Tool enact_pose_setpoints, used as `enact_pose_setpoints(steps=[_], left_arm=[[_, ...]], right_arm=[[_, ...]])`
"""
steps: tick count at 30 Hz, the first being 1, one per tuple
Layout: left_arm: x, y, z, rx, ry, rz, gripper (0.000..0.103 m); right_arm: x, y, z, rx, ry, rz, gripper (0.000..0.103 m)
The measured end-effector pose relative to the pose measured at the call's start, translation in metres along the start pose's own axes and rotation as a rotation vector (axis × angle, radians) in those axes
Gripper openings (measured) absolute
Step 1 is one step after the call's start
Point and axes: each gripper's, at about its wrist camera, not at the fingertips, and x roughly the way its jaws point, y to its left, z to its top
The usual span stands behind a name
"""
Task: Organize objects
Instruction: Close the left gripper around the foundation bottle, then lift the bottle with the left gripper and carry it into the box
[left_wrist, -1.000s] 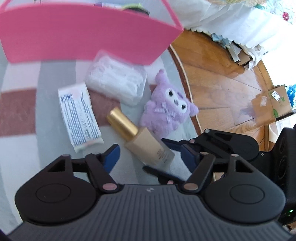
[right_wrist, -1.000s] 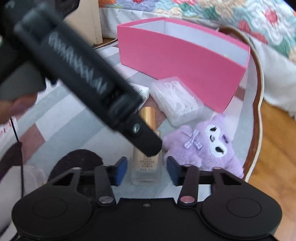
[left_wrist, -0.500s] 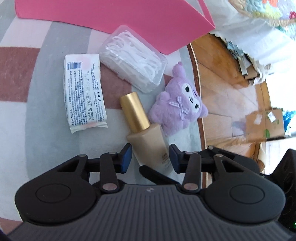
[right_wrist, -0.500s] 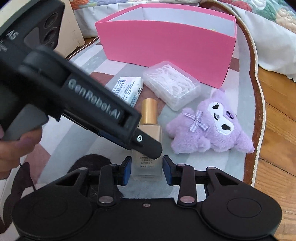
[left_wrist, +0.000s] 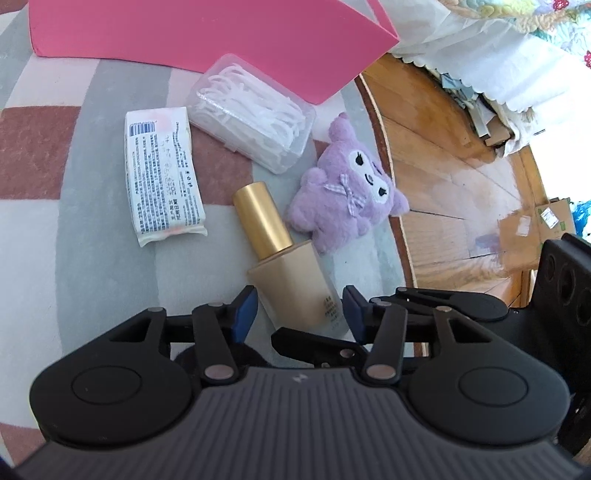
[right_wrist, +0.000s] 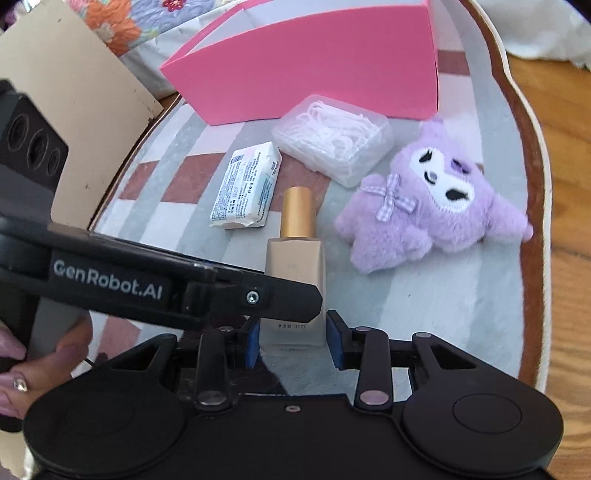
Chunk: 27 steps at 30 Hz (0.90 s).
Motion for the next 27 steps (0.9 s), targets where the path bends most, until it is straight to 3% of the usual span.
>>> enact_pose_setpoints(steps=[5, 14, 22, 27], left_arm=[[-0.003, 0.006, -0.002, -0.022, -0.007, -0.003, 0.046], [-0.023, -0.007, -0.006, 0.078, -0.033, 0.037, 0.044], [-0.066, -0.020, 0.018, 0.087, -0.010, 0.033, 0.043], [-0.110, -0.019, 0.046, 0.035, -0.042, -0.087, 0.042]], right_arm=[[0.007, -0.007, 0.002, 0.089, 0.022, 0.063, 0.042], [0.000, 0.016, 0.003, 0.007, 0.007, 0.022, 0.042], [-0.025, 0.044, 0.028, -0.048, -0.031, 0.029, 0.042], [-0.057, 0.062, 0.053, -0.111, -0.101, 0.019, 0.042]])
